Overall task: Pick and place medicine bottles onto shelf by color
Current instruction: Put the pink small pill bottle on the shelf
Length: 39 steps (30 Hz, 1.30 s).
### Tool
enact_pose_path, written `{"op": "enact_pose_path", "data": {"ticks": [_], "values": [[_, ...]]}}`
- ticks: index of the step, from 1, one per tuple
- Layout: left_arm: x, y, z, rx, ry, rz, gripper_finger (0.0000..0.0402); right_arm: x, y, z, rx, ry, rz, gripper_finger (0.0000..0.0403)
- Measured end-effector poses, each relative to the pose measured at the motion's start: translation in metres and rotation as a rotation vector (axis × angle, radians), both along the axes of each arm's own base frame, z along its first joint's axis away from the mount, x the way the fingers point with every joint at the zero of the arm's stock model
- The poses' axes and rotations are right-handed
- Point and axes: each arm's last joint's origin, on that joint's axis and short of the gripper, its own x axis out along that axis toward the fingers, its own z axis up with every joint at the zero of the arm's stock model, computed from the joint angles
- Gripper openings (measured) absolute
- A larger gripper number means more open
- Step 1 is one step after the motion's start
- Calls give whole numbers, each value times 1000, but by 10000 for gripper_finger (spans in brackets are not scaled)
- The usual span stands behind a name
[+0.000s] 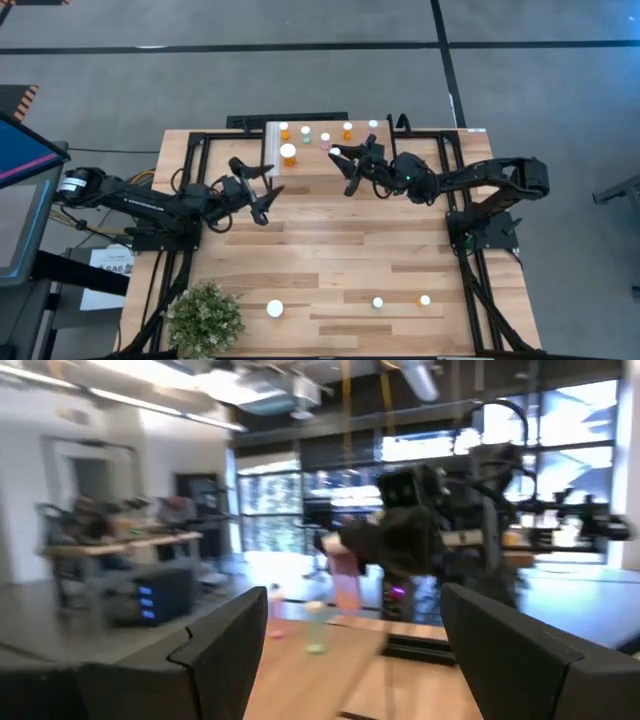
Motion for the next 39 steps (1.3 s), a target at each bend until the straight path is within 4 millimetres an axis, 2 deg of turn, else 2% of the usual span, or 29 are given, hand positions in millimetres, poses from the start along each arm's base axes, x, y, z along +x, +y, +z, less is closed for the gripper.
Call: {"op": "enact_pose_path", "data": {"ticks": [5,12,17,25,34,39], "values": [[27,-2,1,-19,40,-99,288,3,17,11,-14,-77,59,142],[72,0,-2,-78,74,-120,288,10,40,26,-32,-122,159,141],[96,-1,-5,-94,60,-223,288,14,52,28,-30,-105,199,143],[104,-2,4,-74,20,-260,286,15,61,26,-26,-80,228,141],[104,-4,4,-73,26,-323,231,15,68,26,-15,-83,252,140],[104,-3,3,-83,25,-314,225,15,70,28,-11,-94,262,143]]}}
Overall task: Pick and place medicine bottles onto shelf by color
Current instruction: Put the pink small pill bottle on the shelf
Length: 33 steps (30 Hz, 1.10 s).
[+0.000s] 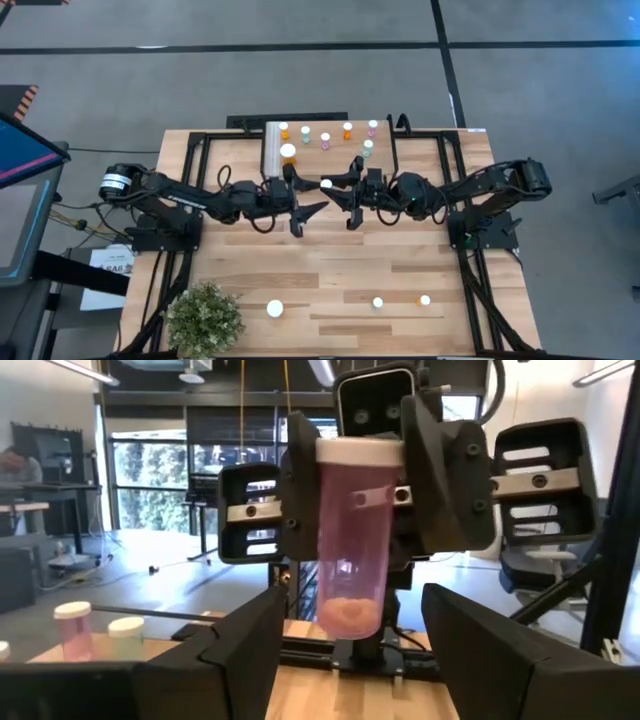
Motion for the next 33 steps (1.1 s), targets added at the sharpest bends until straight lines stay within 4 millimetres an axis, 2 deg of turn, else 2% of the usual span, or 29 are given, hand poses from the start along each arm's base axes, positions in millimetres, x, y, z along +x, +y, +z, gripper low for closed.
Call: {"op": "enact_pose_path", "data": {"ticks": [22,33], "values": [[12,6,-1,8,46,28,225,1,-1,0,1,15,-3,141],[12,7,0,16,39,44,126,2,-4,0,0,15,-12,142]]}}
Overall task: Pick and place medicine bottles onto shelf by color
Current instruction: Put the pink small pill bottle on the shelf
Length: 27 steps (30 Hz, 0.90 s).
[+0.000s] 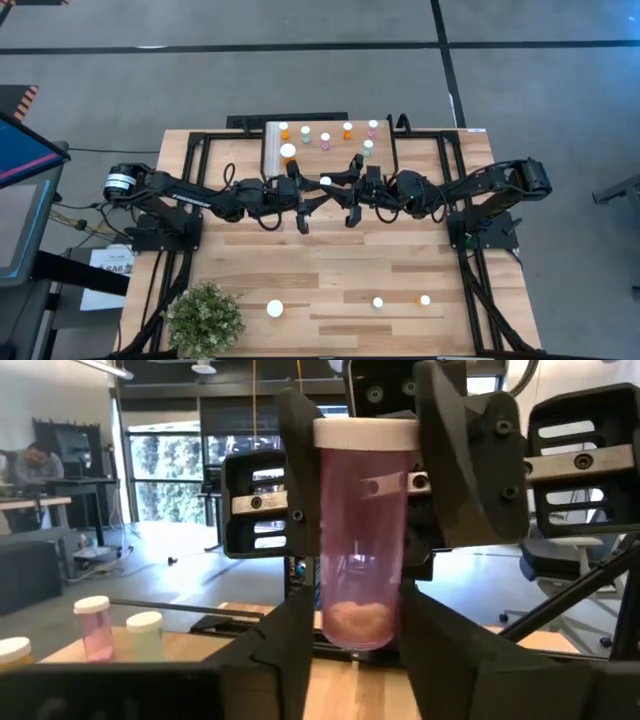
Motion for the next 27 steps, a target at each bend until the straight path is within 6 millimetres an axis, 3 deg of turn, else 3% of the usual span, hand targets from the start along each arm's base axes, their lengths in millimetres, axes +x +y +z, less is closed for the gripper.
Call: {"op": "enact_pose_path", "data": {"ticks": [7,18,27], "values": [[-3,0,1,4,43,5,95,0,0,-1,-3,12,-2,146],[-22,1,14,30,157,56,92,1,0,-3,-23,32,-12,146],[-24,2,13,32,189,60,92,2,0,-5,-24,61,-14,145]]}}
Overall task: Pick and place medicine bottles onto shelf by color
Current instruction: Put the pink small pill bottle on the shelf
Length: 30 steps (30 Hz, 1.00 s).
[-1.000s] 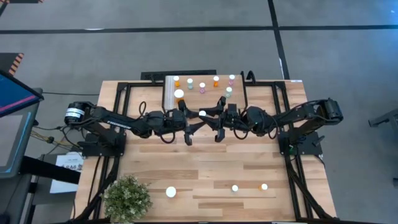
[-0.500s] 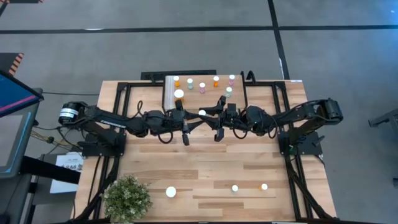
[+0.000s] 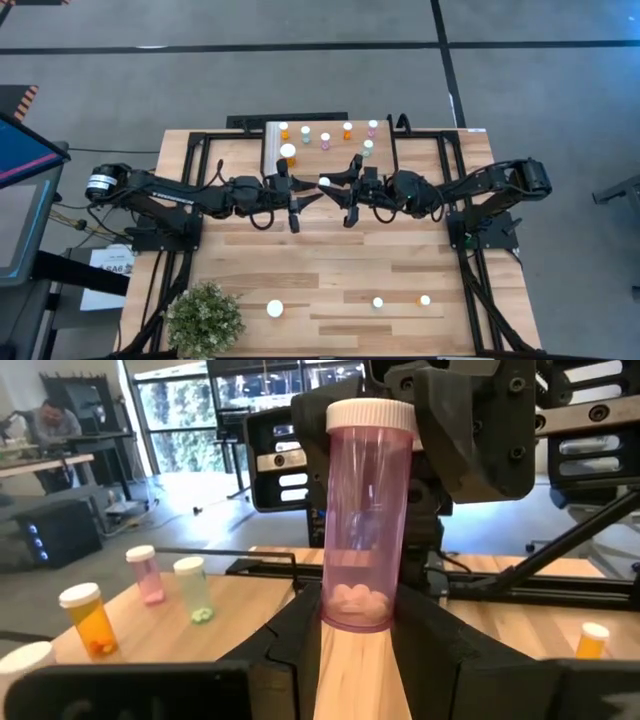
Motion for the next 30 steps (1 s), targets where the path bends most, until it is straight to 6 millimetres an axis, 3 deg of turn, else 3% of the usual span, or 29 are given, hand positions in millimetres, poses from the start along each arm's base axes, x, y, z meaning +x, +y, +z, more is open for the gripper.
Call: {"op": "enact_pose_path", "data": {"ticks": [6,16,24,30], "values": [[0,0,-1,-3,15,4,110,0,0,-1,-4,6,-2,142],[-5,2,-4,9,85,69,195,-1,-6,1,-17,1,-24,145],[-27,5,4,28,188,179,221,-8,-11,11,-138,-2,-86,141],[-48,7,7,35,186,261,222,-22,-19,11,-131,76,-266,145]]}}
